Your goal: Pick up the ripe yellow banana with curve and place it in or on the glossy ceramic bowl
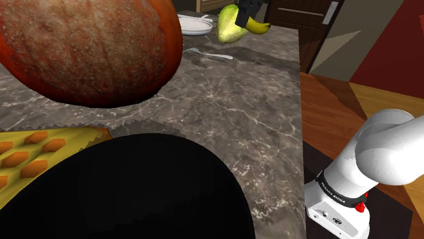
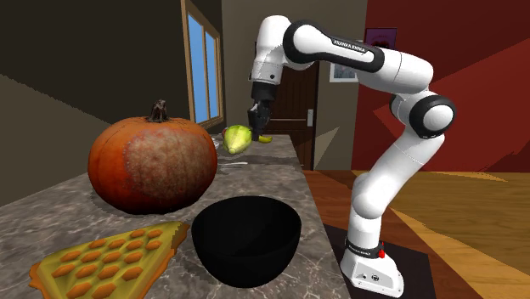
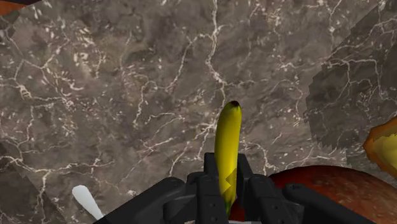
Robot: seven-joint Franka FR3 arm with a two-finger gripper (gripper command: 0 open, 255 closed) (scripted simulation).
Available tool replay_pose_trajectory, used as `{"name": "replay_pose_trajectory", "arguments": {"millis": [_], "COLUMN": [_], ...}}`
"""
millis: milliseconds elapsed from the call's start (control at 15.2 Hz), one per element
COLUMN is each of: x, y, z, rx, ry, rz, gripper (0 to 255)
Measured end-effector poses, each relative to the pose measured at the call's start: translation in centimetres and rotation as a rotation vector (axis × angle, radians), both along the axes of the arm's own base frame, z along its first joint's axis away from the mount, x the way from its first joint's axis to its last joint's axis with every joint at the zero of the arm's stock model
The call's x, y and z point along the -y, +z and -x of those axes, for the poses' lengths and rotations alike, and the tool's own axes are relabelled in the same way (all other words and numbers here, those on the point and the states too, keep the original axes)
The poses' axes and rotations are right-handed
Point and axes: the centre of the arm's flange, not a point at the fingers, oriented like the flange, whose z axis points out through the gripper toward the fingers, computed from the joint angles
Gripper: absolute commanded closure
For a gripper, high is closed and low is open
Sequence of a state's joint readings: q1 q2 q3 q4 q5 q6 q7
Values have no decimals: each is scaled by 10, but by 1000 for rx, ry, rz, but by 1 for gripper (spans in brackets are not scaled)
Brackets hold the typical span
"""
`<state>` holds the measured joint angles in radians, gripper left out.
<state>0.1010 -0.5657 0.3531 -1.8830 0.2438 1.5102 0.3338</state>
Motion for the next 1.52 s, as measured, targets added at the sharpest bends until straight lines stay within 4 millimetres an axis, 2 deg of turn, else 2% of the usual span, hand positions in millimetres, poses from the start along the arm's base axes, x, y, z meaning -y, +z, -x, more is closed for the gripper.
{"name": "replay_pose_trajectory", "arguments": {"millis": [1452,1518], "x": [-256,-266], "y": [5,0], "z": [136,142], "rx": [0,0], "ry": [2,2], "rz": [3,7], "gripper": [255,255]}}
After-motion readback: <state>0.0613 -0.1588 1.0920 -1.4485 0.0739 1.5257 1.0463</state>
